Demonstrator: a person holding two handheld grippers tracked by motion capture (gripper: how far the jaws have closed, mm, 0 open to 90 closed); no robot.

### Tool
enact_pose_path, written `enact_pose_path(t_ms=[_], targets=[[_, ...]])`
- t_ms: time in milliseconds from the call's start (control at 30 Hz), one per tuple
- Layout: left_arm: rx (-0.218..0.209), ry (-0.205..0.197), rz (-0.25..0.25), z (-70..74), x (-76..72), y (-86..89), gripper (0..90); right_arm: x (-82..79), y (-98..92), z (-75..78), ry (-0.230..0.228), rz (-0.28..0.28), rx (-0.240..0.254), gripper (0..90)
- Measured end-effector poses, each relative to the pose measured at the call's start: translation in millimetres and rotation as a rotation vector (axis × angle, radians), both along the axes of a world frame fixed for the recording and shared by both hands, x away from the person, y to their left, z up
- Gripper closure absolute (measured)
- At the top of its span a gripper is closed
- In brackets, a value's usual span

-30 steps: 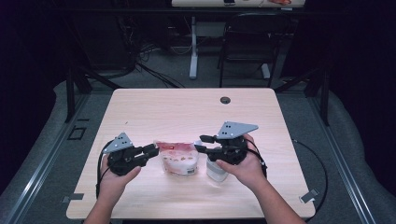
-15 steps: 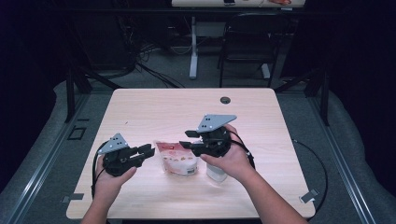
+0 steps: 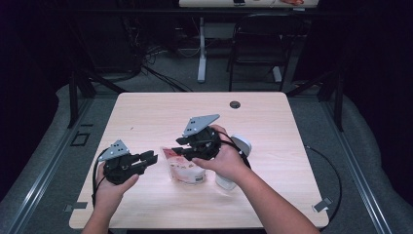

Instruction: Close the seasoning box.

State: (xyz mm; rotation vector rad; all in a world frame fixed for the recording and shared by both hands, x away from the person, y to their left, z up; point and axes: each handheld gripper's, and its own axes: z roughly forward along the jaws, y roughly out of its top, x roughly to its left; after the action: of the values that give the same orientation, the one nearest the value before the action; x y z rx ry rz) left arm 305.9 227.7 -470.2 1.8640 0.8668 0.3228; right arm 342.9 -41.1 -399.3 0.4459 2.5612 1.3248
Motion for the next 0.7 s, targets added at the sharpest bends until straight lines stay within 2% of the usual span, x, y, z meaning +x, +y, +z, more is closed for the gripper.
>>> enact_pose_path(t_ms=[200, 400, 700], targets=[[-0.002, 0.002, 0.009, -0.4, -0.3, 3.6, 70.7, 1.4, 12.6, 0.8, 0.000, 0.016, -0.018, 69.7], [-0.002, 0.004, 0.010, -1.5, 0.2, 4.1, 70.4, 4.8, 21.4, -3.5, 0.024, 0.022, -0.039, 71.5], [-0.003, 0.009, 0.012, -2.4, 0.5, 4.2, 70.2, 6.6, 28.6, -7.5, 0.015, 0.032, -0.086, 73.0]])
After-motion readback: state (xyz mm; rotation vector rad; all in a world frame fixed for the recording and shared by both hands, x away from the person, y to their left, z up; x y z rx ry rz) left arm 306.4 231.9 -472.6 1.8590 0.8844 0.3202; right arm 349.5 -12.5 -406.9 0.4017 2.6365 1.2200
